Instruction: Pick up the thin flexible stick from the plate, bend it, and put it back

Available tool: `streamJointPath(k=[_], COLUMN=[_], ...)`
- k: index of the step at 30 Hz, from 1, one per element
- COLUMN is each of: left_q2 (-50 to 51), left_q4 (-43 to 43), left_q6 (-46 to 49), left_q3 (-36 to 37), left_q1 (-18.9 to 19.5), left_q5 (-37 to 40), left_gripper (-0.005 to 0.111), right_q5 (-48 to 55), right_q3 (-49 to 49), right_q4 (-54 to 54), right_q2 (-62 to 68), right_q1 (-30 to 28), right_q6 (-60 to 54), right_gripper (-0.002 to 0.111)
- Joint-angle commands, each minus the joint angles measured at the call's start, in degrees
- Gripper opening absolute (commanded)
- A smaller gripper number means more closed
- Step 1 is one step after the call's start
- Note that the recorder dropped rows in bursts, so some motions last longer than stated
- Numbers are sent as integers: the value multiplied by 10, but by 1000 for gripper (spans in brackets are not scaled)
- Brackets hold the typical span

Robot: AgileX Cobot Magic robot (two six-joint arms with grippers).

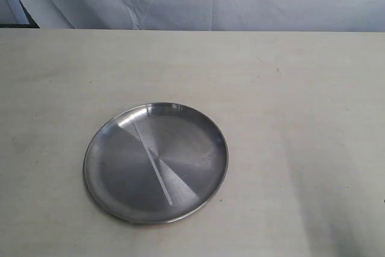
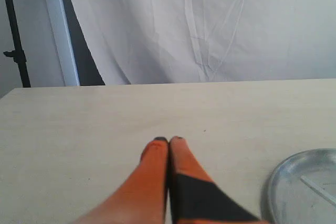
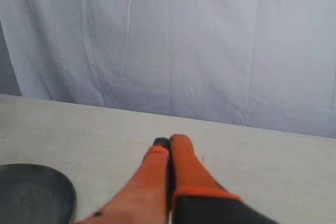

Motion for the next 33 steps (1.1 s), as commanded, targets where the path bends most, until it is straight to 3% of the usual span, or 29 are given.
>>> streamJointPath(k=[1,4,7,11,13,19,23,25,28,30,33], left_q2=[-3,-3,-3,-3,-3,-3,-3,-3,-3,-3,-3], left_q4=[1,1,1,1,1,1,1,1,1,1,1], left_q6=[-3,-3,-3,-3,-3,-3,-3,-3,-3,-3,-3], left_q3=[3,3,3,3,3,3,3,3,3,3,3], left_q1=[1,1,1,1,1,1,1,1,1,1,1], left_q5=[-3,-3,-3,-3,-3,-3,-3,-3,-3,-4,-2], left_gripper=[0,0,0,0,0,0,0,0,0,0,0], right_q5=[-3,-34,-141,-283,-306,-296,-328,-336,-213,18,313], right_q3=[1,1,1,1,1,-14,-92,-148,-247,-347,-469], right_q4=[0,-4,10,92,149,224,227,225,120,-30,-73], right_q2=[-3,-3,-3,-3,-3,-2,9,40,116,200,361], right_q1=[-2,-2,-2,-2,-2,-2,-2,-2,-2,-2,16], right_q6=[0,0,35,367,442,417,417,358,279,275,232], right_gripper=[-1,-1,-1,-1,-1,-1,-1,-1,-1,-1,-1])
